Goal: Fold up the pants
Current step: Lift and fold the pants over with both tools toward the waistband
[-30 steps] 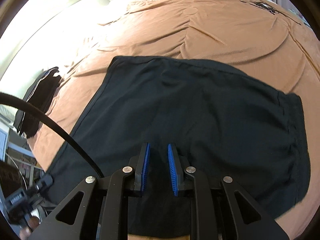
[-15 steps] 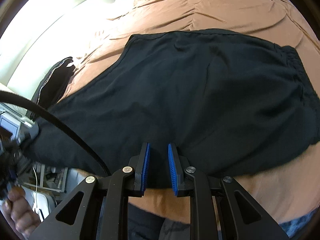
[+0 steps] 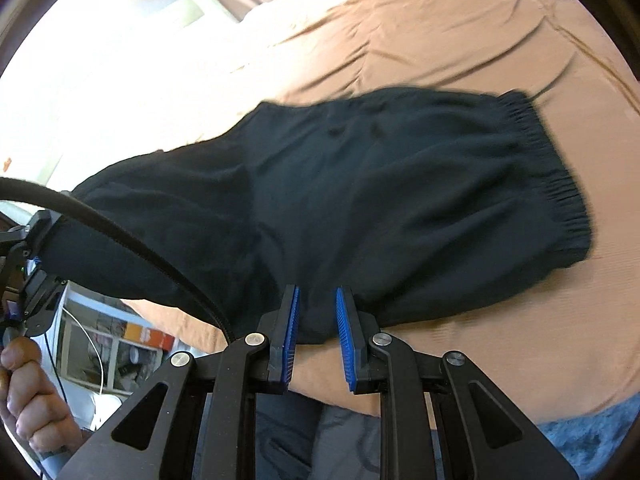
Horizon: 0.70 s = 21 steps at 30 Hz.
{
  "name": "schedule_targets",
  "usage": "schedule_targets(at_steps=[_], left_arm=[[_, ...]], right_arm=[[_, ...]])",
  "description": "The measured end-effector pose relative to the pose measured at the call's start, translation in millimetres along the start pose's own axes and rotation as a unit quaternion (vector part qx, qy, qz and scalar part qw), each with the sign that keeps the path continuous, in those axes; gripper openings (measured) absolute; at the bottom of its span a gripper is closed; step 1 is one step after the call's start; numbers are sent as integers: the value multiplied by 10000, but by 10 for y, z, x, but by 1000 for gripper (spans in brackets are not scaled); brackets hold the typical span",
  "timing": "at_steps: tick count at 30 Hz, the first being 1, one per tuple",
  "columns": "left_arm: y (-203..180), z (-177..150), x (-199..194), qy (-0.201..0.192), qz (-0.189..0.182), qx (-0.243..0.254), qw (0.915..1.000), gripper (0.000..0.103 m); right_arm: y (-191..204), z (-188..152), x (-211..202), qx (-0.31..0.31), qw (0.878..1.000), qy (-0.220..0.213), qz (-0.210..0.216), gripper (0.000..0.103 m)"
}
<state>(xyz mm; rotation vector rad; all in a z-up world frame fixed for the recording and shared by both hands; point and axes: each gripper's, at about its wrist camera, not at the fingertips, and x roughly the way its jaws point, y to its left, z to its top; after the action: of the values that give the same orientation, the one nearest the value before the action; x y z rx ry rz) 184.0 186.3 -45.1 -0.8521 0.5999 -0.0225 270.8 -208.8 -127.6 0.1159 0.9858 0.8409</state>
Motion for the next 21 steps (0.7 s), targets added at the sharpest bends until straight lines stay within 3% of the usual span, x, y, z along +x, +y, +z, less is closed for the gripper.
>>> schedule_targets(at_steps=[9,21], left_arm=[[-544,-64,442,382,-176,478,9980,7],[-953,-344,974,964,-175,861,9915,6]], right_arm=[[-554,-84,-627,403,9978,-528,-77,17],[-1109,-392,-1039,993,9918,-796,-75,17]])
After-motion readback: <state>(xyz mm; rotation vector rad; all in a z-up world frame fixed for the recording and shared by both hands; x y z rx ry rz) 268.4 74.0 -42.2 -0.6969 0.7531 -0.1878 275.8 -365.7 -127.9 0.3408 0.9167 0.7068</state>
